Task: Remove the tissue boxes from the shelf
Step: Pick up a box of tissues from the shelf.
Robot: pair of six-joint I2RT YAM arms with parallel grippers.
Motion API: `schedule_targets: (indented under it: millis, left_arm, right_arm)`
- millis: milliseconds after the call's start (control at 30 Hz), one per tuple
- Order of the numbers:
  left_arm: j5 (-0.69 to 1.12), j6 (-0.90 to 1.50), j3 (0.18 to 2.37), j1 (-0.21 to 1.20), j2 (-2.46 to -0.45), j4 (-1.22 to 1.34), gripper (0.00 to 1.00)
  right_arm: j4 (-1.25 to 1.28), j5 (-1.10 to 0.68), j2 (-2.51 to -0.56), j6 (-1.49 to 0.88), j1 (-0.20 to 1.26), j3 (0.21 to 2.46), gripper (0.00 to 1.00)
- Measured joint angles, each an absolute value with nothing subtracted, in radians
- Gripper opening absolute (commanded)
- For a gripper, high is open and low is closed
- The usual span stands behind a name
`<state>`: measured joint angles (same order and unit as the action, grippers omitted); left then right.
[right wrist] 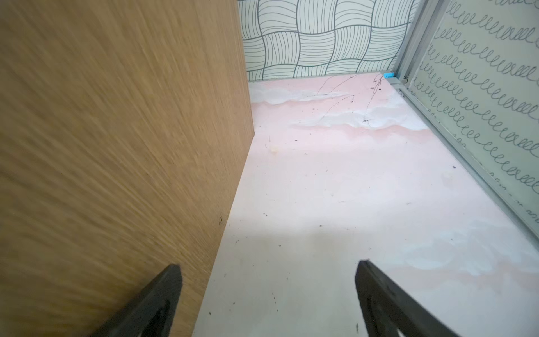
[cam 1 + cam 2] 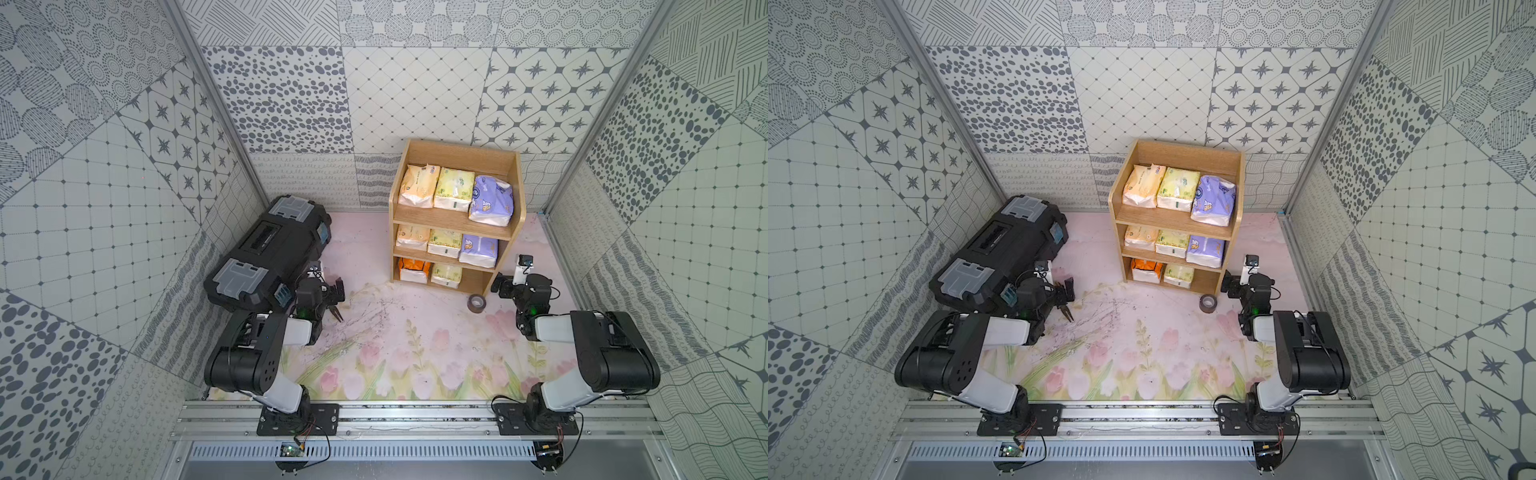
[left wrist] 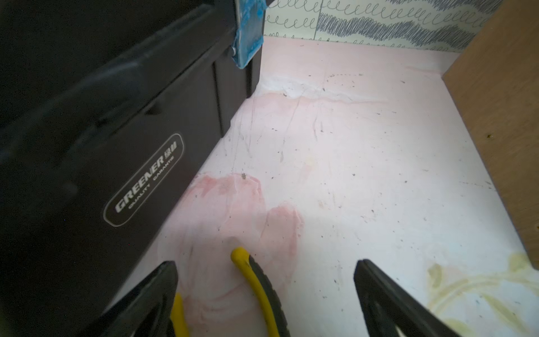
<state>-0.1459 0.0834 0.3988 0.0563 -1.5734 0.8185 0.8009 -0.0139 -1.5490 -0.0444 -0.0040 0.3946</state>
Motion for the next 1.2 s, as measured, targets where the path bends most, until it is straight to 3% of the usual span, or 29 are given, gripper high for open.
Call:
schedule_targets:
  millis: [633,967,1200]
  left_arm:
    - [-0.147,0.086,0.394,0.056,-1.513,0.793,0.99]
    - [-0.189,0.131,0.549,0.056,-1.259,0.49,0.99]
    - [-0.21,0.26,0.673,0.052,-1.118,0.221,0.99]
  right_arm:
    - [0.752,0.004,-1.515,-0.047,0.0,0.395,0.97]
    - [0.462,0.161,-1.014,-0.068,0.007,0.399,0.97]
    - [-0.02,0.329,-0.751,-0.207,0.003,0.587,0.97]
